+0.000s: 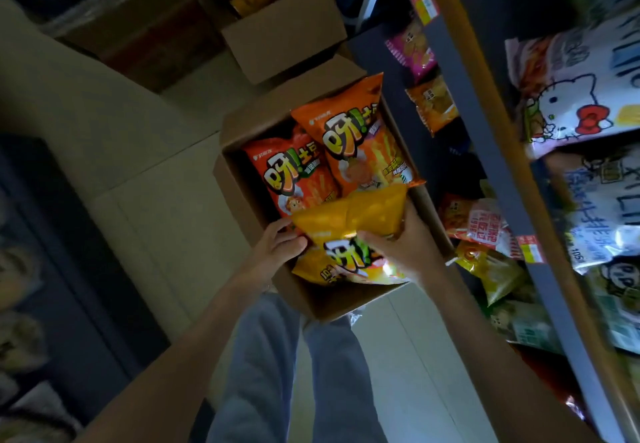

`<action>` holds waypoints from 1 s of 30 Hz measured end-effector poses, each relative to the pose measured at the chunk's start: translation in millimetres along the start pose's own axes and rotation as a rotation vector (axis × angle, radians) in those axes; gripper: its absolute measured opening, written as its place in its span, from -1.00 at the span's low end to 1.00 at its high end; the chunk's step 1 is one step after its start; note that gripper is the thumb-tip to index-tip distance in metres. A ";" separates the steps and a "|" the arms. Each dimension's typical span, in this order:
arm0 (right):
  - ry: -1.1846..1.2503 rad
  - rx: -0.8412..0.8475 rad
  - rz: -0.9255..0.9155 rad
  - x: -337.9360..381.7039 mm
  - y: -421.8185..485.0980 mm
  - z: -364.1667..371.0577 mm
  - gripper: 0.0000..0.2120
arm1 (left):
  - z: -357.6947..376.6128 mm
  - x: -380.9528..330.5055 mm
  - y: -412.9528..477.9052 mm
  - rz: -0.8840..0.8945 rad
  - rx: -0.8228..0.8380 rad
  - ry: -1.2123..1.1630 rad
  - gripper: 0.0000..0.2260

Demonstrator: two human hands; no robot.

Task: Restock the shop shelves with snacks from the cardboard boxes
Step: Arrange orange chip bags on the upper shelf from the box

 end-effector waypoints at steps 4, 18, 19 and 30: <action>0.436 -0.058 0.088 24.1 11.7 -12.8 -0.34 | 23.7 -22.0 3.4 0.051 0.181 0.116 -0.06; -0.647 -0.346 0.117 31.6 119.3 21.8 0.10 | -61.8 -74.4 19.8 0.326 -0.416 0.025 -0.53; -0.658 -0.365 0.131 29.9 123.7 22.1 0.10 | -67.6 -74.9 17.5 0.316 -0.436 0.025 -0.59; -0.561 -0.629 0.210 68.5 53.0 -27.5 0.04 | -57.4 -108.5 -27.4 0.354 -0.381 -0.079 -0.34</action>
Point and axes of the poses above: each hand's wrist, its own y-axis towards the middle knuckle, its own z-axis out of the palm, x = y × z, the point moved 7 cm from there along y, towards the middle knuckle, and after that the axes turned 13 degrees about -y, right-handed, at the moved point
